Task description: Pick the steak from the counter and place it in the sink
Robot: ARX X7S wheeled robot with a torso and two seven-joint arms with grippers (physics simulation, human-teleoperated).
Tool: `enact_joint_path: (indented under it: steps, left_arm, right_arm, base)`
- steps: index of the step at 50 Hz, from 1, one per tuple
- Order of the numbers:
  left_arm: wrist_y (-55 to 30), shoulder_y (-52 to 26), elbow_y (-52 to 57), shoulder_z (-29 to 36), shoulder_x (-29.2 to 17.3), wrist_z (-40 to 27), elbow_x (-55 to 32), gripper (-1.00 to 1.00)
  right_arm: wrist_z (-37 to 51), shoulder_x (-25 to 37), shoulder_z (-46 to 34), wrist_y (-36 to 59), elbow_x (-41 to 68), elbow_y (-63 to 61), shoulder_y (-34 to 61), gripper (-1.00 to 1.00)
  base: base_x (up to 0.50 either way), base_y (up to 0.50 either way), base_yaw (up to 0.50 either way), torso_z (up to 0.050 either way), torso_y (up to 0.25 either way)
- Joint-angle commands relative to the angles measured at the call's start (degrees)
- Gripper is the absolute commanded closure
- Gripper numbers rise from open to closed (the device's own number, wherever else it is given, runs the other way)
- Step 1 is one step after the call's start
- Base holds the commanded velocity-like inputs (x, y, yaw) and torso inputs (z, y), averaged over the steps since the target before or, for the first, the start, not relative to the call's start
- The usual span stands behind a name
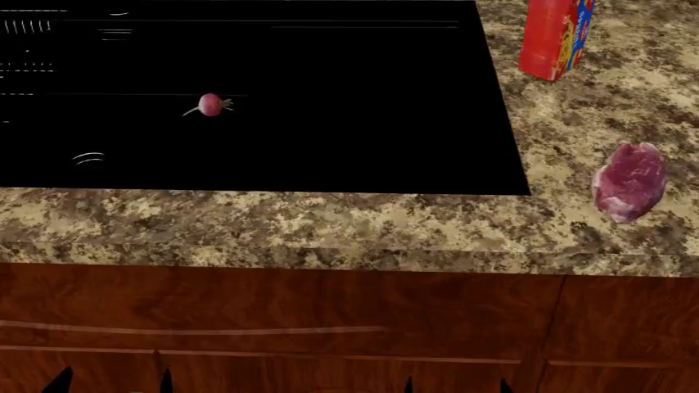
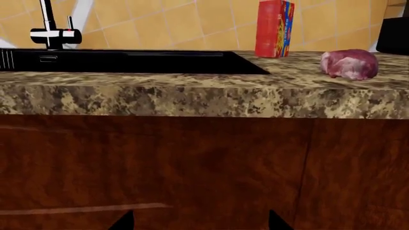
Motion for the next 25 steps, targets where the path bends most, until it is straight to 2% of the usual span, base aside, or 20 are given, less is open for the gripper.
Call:
enact_joint_path:
  steps: [1, 6, 15, 18, 20, 25]
  left_arm:
    - [0.03, 0.24, 0.44, 0.78, -0.74, -1.02, -0.69, -1.0]
    - [-1.62, 0.25, 2.77, 0.93, -1.31, -1.16, -1.72, -1.0]
    - [-5.59, -2.86, 6.23, 1.79, -2.83, -2.65, 0.0, -1.0]
    - [-7.55, -3.78, 7.34, 1.05, -2.85, -2.29, -2.05, -1.0]
    - [-9.76, -4.36, 8.52, 0.37, -2.94, -1.92, -3.97, -1.0]
    - [-22.13, -7.3, 15.83, -2.13, -4.96, -1.91, -9.45, -1.0]
  right_arm:
    - [0.89, 0.79, -0.95, -0.04, 0.82, -0.82, -0.28, -1.0]
    - [1.81, 1.5, -0.93, -0.21, 0.68, -3.15, -0.71, -1.0]
    - [3.54, 2.99, -0.89, 4.39, -0.05, -7.77, -0.12, -1.0]
    - [3.95, 3.53, -1.05, 7.07, -0.38, -10.22, 0.34, -1.0]
    - [4.37, 3.81, -1.07, 9.11, -0.68, -11.61, 0.77, -1.0]
    - [4.6, 5.16, 0.06, 16.95, 0.61, -18.88, 1.75, -1.0]
  base:
    - [0.0, 0.0, 0.0, 0.0, 0.0]
    - [0.0, 0.0, 0.0, 0.0, 0.0]
    - [0.0, 0.0, 0.0, 0.0, 0.0]
    - [0.0, 0.0, 0.0, 0.0, 0.0]
    - [0.0, 0.0, 0.0, 0.0, 0.0]
    - [0.0, 0.0, 0.0, 0.0, 0.0]
